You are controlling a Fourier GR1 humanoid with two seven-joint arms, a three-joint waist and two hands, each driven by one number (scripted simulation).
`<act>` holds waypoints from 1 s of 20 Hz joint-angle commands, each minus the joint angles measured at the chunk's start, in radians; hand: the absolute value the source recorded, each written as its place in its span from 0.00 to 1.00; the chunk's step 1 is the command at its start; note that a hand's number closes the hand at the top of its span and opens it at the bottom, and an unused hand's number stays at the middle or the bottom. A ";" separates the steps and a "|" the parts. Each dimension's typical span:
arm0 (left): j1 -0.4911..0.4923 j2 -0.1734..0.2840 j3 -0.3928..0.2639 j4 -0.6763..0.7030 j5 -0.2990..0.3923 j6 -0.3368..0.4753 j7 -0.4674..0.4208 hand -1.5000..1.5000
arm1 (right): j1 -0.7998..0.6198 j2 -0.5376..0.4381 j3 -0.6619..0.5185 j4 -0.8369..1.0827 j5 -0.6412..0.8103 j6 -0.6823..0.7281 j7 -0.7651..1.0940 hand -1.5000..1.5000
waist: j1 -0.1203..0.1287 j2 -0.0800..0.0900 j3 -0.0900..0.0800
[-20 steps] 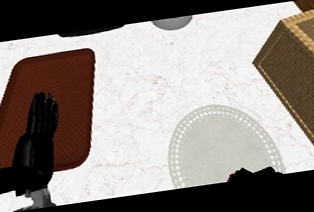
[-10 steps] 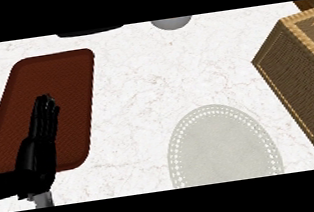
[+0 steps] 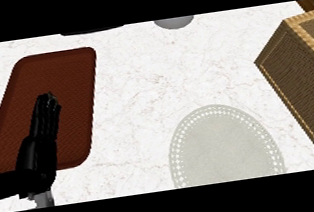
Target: Pick the cupcake from the placemat and place it in the basket
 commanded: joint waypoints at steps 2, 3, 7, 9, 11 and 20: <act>-0.051 0.017 0.020 0.027 0.003 -0.011 0.002 0.50 | 0.016 -0.035 -0.233 -0.130 -0.254 0.078 0.079 1.00 | 0.009 0.003 -0.001; -0.089 0.007 0.026 0.048 0.008 0.004 0.041 0.50 | 0.048 -0.028 -0.278 -0.055 -0.294 0.068 -0.015 1.00 | -0.003 0.000 0.001; -0.047 0.026 0.035 0.047 0.023 -0.040 -0.012 0.50 | -0.069 -0.049 -0.449 0.057 -0.523 0.186 -0.015 1.00 | 0.022 0.003 0.000; -0.022 -0.013 -0.007 0.034 -0.021 0.001 -0.015 0.50 | -0.108 -0.039 -0.519 0.176 -0.589 0.234 -0.097 1.00 | 0.024 0.002 0.001; -0.051 -0.008 0.010 0.080 0.007 -0.025 -0.012 0.50 | -0.154 -0.044 -0.557 0.269 -0.637 0.296 -0.127 1.00 | 0.026 0.004 0.001; -0.018 -0.018 -0.009 -0.002 -0.029 -0.011 -0.002 0.50 | -0.431 -0.102 -0.590 0.618 -0.550 0.473 -0.178 1.00 | 0.043 0.006 0.001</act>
